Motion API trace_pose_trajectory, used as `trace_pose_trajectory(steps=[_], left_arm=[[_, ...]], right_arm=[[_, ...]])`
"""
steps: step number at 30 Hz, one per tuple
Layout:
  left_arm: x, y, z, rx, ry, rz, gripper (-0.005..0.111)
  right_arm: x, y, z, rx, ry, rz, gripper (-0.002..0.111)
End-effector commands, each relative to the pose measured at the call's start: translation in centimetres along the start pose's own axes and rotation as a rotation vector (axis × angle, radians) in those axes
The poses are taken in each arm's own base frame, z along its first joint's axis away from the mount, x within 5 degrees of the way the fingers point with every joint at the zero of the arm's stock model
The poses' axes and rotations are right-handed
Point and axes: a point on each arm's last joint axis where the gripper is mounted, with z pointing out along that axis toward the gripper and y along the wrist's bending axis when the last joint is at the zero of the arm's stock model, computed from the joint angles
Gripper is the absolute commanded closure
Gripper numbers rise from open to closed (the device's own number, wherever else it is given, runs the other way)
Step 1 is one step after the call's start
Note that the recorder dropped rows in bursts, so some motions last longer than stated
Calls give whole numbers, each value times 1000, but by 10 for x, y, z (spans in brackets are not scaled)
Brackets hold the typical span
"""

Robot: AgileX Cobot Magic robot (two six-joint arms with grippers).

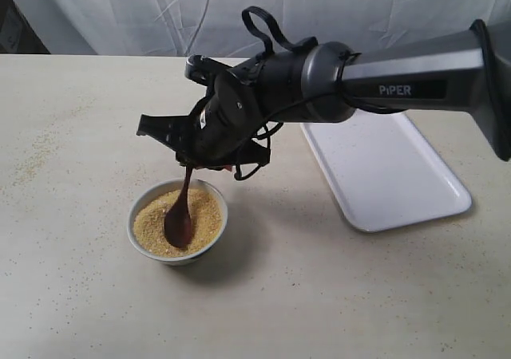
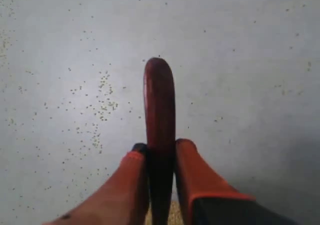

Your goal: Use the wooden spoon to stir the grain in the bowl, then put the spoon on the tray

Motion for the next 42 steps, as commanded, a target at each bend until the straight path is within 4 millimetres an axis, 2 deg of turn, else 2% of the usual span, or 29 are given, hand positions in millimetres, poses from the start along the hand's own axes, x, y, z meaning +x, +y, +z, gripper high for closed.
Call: trace_pose_trajectory(steps=[1,3,4,9,11,15,18,20,22,24,27,28,31,36,39,41,42], left_arm=[[1,0,0,0,-6,-6,107],[1,0,0,0,-6,-6,107],[1,0,0,0,-6,-6,107],[1,0,0,0,-6,-6,107],[1,0,0,0,-6,-6,107],[1,0,0,0,-6,-6,107],[1,0,0,0,-6,-6,107],[1,0,0,0,-6,-6,107],[1,0,0,0,-6,-6,107],[1,0,0,0,-6,-6,107],[1,0,0,0,-6,-6,107],[1,0,0,0,-6,-6,107],[1,0,0,0,-6,-6,107],[1,0,0,0,-6,-6,107],[1,0,0,0,-6,-6,107],[1,0,0,0,-6,-6,107],[1,0,0,0,-6,-6,107]], right_arm=[[0,0,0,1,-2,-7,64],[-1,1,-4,1,-1,-7,52],[-2,1,-8,3,0,-5,50],[-20,1,-44,10,-47,-92,53],[-31,-2,-60,13,-91,-202,62],[-51,-2,-90,-4,-202,-395,109],[-55,5,-109,-71,-326,-479,109],[-48,11,-122,-199,-499,-491,109],[-31,6,-128,-342,-676,-461,109],[-10,-13,-127,-492,-795,-343,109],[9,-52,-115,-645,-789,-46,109],[11,-65,-108,-674,-739,55,109],[10,-96,-80,-722,-485,198,109],[-15,-130,-44,-796,-74,216,108],[-31,-133,-26,-785,37,209,91],[-39,-130,-16,-780,69,152,69],[-44,-121,-8,-782,95,97,50]])
